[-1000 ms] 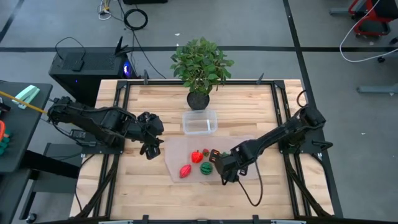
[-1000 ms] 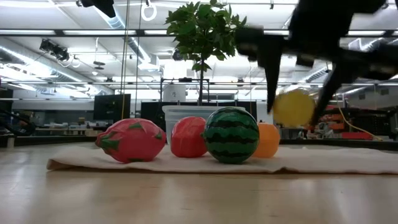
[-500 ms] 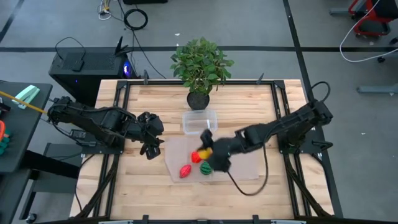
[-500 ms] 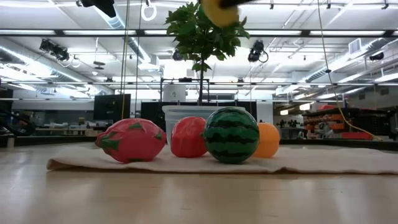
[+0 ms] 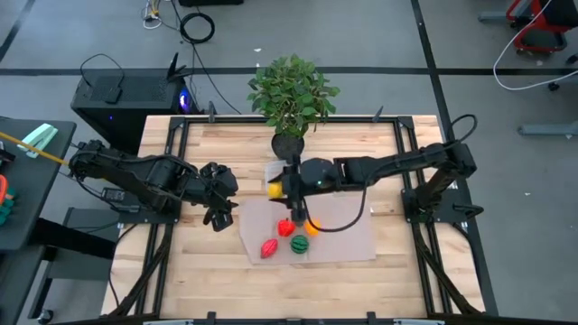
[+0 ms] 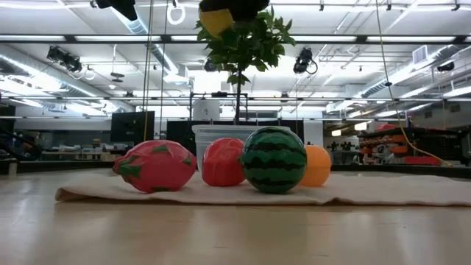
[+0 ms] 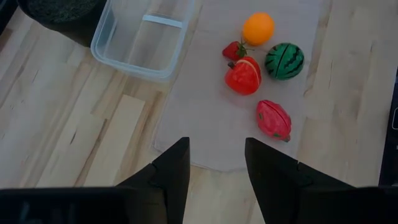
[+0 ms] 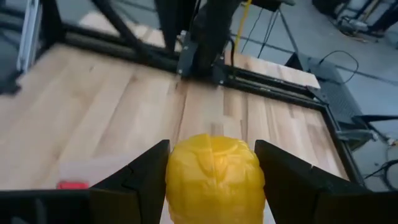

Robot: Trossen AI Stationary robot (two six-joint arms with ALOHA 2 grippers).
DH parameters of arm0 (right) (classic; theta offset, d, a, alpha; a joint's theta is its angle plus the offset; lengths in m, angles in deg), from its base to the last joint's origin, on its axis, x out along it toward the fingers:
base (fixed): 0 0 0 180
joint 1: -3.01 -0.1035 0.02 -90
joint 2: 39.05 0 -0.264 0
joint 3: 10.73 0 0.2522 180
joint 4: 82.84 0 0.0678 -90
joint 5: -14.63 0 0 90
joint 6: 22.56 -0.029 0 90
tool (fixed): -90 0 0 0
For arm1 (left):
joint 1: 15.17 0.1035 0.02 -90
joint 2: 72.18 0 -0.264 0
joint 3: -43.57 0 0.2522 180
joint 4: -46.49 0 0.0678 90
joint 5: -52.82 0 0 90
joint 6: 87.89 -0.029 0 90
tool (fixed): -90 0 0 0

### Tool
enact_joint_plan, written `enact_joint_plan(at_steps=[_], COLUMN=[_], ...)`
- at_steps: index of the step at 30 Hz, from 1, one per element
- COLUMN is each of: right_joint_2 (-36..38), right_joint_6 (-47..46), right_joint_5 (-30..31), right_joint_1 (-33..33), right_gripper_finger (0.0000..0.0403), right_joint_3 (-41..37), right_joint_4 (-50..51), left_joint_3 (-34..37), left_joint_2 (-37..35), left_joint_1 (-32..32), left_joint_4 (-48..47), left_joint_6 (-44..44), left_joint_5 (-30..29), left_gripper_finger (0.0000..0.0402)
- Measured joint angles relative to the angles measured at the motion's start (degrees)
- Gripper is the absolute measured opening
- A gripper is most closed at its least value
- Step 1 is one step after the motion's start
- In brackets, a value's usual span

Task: Pick and placing Produce into tupperware
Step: Put the pineapple into the transparent bin

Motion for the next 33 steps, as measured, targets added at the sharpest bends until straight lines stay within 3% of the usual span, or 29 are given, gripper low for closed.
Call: enact_joint_plan(at_steps=[16,25,33], right_joint_2=[0.7,0.7,-0.1], right_joint_6=[-9.6,-9.6,-10.1], right_joint_5=[0.5,-3.0,-4.7], right_joint_1=[2.8,8.9,7.4], right_gripper_finger=[0.0224,0.0227,0.0228], right_joint_3=[0.0,0.0,-1.7], right_joint_4=[-14.8,-9.8,-7.2], left_joint_3=[0.0,0.0,0.0], left_joint_2=[0.0,0.0,0.0], left_joint_1=[0.0,0.0,0.0], left_joint_4=[0.0,0.0,0.0], left_joint_6=[0.3,0.3,0.4], left_joint_5=[0.0,0.0,0.0], left_gripper_finger=[0.0162,0.0162,0.0162])
